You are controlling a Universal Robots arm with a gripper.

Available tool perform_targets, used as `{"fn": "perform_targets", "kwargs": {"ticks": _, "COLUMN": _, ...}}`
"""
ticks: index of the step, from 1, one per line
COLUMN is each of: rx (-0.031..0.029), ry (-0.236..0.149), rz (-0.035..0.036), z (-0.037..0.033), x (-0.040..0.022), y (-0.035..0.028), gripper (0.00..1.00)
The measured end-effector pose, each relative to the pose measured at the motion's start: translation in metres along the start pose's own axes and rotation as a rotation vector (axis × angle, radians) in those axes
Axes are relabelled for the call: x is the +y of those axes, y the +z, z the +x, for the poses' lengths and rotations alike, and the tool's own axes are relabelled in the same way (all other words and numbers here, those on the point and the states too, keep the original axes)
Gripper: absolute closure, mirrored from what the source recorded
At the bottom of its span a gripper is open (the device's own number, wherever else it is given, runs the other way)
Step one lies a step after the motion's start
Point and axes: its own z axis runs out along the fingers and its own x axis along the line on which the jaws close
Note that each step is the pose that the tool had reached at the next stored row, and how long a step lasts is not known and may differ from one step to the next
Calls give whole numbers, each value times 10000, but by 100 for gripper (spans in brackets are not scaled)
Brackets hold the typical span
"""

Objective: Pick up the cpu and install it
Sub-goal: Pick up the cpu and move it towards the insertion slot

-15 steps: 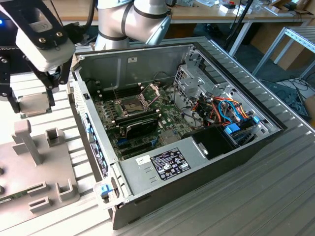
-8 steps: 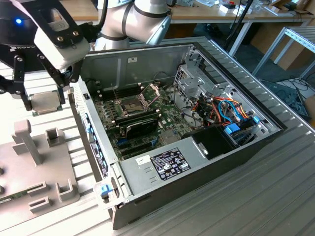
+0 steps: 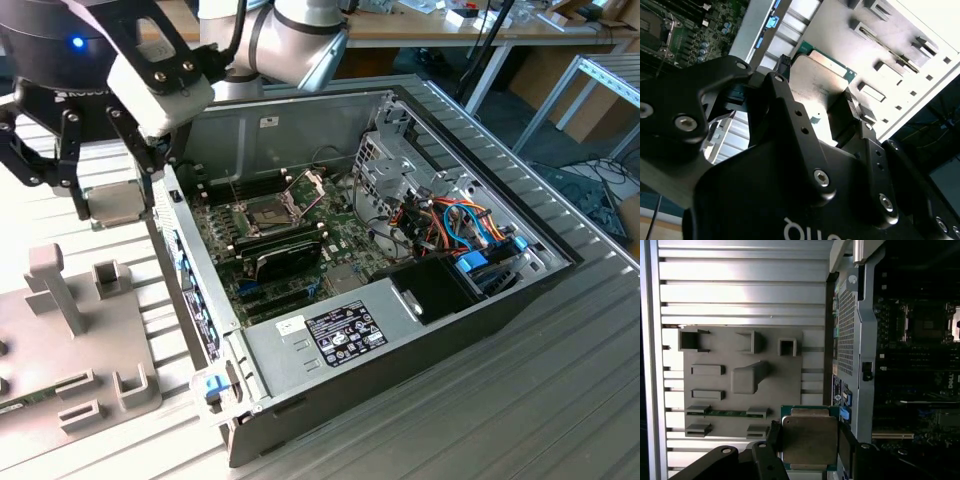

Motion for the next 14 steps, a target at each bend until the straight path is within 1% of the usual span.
{"fn": "perform_targets", "kwargs": {"ticks": 8, "rx": 0, "ry": -1, "rz": 0, "z": -160, "x": -2, "y": -1, "gripper": 45}}
{"fn": "perform_targets", "kwargs": {"ticks": 9, "rx": 0, "ry": 0, "rz": 0, "z": -199, "x": -3, "y": -2, "gripper": 45}}
{"fn": "perform_targets", "kwargs": {"ticks": 10, "rx": 0, "ry": 0, "rz": 0, "z": -225, "x": -3, "y": -2, "gripper": 45}}
{"fn": "perform_targets", "kwargs": {"ticks": 13, "rx": 0, "ry": -1, "rz": 0, "z": -282, "x": -3, "y": -2, "gripper": 45}}
{"fn": "perform_targets", "kwargs": {"ticks": 14, "rx": -1, "ry": -1, "rz": -1, "z": -321, "x": -4, "y": -2, "gripper": 45}}
